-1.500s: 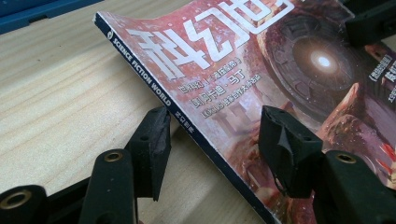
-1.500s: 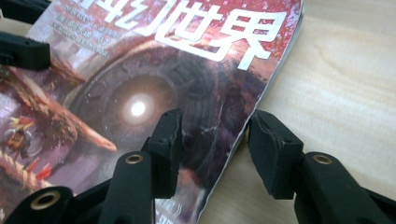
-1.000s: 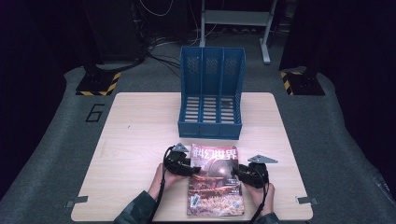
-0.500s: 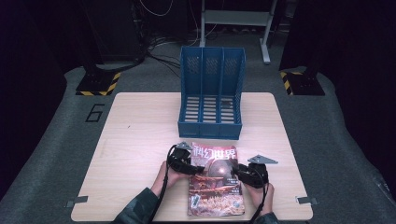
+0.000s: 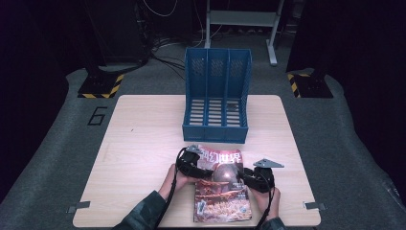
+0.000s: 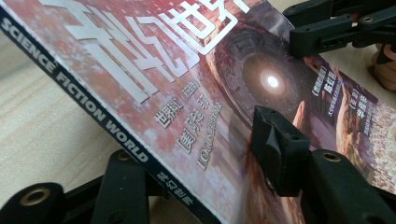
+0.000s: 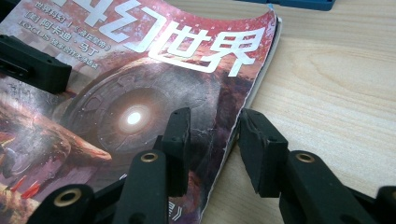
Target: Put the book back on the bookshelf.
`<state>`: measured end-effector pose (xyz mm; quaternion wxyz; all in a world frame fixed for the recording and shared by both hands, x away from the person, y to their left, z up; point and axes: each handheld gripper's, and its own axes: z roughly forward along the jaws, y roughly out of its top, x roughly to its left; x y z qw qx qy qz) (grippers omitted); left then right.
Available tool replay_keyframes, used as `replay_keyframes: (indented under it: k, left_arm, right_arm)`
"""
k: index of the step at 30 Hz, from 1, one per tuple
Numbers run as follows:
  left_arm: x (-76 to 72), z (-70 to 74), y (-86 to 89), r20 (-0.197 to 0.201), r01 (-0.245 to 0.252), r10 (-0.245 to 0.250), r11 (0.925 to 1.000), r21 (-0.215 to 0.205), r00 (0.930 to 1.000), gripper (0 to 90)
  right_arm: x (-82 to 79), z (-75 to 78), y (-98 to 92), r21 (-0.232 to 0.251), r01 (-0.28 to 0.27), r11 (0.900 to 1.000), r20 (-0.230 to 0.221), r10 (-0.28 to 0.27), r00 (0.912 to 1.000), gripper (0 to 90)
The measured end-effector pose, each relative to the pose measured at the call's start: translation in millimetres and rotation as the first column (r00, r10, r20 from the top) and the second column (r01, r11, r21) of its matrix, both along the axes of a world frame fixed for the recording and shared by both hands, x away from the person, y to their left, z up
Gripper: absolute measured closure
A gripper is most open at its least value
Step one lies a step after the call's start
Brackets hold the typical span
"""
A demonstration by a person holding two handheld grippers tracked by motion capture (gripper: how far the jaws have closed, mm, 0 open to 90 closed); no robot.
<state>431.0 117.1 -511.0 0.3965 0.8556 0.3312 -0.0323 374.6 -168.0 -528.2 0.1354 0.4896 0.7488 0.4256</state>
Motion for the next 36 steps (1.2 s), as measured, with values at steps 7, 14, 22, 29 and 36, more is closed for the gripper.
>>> replay_keyframes:
  k: [7, 14, 22, 29, 36]
  left_arm:
    - [0.5, 2.5, -2.5, -0.018, 0.022, -0.022, 0.9997, -0.01, 0.9996, 60.3]
    - [-4.3, 6.9, -2.2, 0.027, 0.021, -0.021, 0.9993, -0.03, 0.9994, 66.0]
    - [-10.1, 9.3, 2.4, 0.093, 0.016, -0.01, 0.9982, -0.059, 0.9956, 68.4]
    - [-14.9, 13.9, 8.0, 0.128, 0.003, 0.008, 0.9963, -0.086, 0.9918, 70.9]
    - [-18.4, 18.4, 10.8, 0.181, 0.014, 0.007, 0.9939, -0.11, 0.9835, 72.8]
  right_arm:
    - [0.0, 0.0, -0.3, -0.004, 0.0, 1.0, 0.003, 0.0, 1.0, 63.9]
    - [0.7, 0.1, -1.3, 0.012, -0.016, 1.0, -0.004, 0.016, 0.9999, 55.8]
    - [6.4, 1.3, -9.6, 0.081, -0.018, 0.997, -0.052, 0.022, 0.9984, 44.4]
    - [20.3, 9.9, -11.3, 0.058, -0.045, 0.997, -0.135, 0.052, 0.9895, 32.7]
    - [36.4, 15.3, -4.3, 0.021, -0.111, 0.994, -0.191, 0.113, 0.9751, 27.5]
